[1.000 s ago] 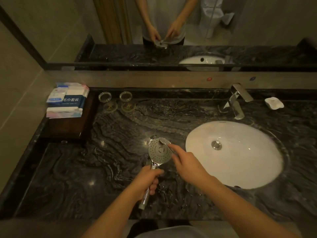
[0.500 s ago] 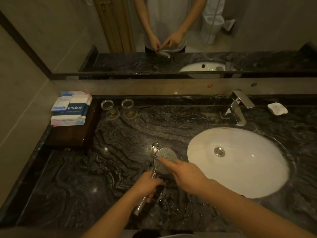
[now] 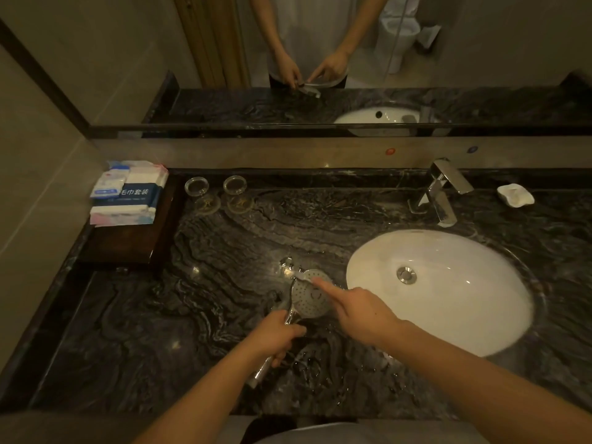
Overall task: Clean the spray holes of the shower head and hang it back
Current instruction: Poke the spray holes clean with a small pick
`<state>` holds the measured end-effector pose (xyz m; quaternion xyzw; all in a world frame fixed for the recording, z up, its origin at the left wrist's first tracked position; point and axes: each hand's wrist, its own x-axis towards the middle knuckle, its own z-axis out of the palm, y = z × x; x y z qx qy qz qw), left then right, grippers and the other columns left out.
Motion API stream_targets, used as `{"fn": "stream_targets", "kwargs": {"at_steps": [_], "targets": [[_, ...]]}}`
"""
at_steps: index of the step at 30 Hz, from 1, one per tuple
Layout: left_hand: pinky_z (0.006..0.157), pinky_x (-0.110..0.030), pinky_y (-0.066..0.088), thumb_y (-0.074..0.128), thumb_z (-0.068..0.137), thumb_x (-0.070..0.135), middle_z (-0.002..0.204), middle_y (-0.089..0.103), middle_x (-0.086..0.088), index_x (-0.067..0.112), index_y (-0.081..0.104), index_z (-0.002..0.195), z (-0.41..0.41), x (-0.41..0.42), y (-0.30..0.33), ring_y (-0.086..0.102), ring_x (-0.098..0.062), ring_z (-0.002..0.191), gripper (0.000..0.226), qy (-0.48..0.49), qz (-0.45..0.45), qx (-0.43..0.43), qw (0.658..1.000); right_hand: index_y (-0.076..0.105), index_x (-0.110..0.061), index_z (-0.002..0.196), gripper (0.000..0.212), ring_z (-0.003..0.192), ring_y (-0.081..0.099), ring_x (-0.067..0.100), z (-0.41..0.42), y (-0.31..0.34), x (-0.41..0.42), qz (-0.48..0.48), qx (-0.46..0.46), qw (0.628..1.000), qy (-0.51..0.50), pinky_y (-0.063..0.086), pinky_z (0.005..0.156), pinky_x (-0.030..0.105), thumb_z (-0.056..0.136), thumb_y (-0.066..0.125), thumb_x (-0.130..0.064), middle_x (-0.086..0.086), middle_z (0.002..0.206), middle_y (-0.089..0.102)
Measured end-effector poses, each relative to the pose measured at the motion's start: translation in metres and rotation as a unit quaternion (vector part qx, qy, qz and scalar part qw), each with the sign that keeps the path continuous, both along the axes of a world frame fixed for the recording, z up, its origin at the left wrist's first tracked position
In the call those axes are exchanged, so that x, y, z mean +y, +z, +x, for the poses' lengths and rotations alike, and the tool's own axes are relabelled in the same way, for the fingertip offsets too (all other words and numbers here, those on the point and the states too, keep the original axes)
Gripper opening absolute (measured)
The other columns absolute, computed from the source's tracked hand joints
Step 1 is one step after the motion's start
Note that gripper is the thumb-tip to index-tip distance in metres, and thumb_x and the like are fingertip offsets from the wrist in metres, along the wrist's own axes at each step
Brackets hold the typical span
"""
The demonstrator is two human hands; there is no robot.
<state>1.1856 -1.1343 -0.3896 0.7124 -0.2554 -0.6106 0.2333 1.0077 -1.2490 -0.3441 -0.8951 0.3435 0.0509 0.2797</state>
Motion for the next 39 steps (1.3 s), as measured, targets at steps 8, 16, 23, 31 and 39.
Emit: {"fn": "stream_targets", "kwargs": {"at_steps": [8,16,23,31,39], "targets": [[0.037,-0.021,0.031,0.061,0.095,0.018,0.049,0.039,0.002,0.017,0.058,0.100,-0.001,0.001,0.006,0.033,-0.012,0.036,0.005,0.017,0.001,0.018,1.000,-0.002,-0.060,0.146,0.064,0.074,0.064,0.031,0.004,-0.006,0.020,0.000,0.007,0.999,0.038,0.055,0.072,0.044,0.103,0.034,-0.029,0.014,0.086,0.068],[0.039,-0.023,0.029,0.062,0.094,0.020,0.048,0.041,0.005,0.017,0.059,0.105,-0.002,0.003,0.012,0.034,-0.010,0.037,0.012,0.043,0.007,0.049,0.998,0.000,-0.059,0.148,0.062,0.067,0.063,0.028,0.009,-0.001,0.013,-0.007,-0.023,0.999,-0.041,0.055,0.066,0.040,0.103,0.033,-0.031,0.011,0.077,0.066],[0.038,-0.023,0.029,0.061,0.096,0.022,0.050,0.042,0.005,0.013,0.059,0.111,-0.004,0.007,0.017,0.034,-0.010,0.039,0.018,0.051,0.012,0.068,0.996,-0.001,-0.058,0.148,0.063,0.070,0.064,0.029,0.012,-0.005,0.020,-0.027,-0.003,1.000,-0.015,0.055,0.068,0.042,0.103,0.034,-0.031,0.012,0.082,0.067],[0.041,-0.023,0.028,0.062,0.095,0.023,0.057,0.040,0.001,0.015,0.056,0.103,0.001,0.008,0.021,0.032,-0.011,0.043,0.013,0.066,0.017,0.089,0.994,0.005,-0.055,0.151,0.060,0.064,0.060,0.025,0.013,-0.001,0.026,0.008,-0.013,0.998,-0.054,0.052,0.065,0.038,0.104,0.034,-0.031,0.009,0.073,0.062],[0.040,-0.021,0.027,0.063,0.095,0.023,0.057,0.038,0.001,0.018,0.049,0.096,0.002,0.012,0.018,0.030,-0.011,0.044,0.015,0.085,0.032,0.113,0.989,0.011,-0.055,0.150,0.057,0.060,0.060,0.022,0.018,-0.006,0.014,0.011,-0.024,0.992,-0.124,0.054,0.065,0.039,0.104,0.034,-0.030,0.008,0.073,0.064]]}}
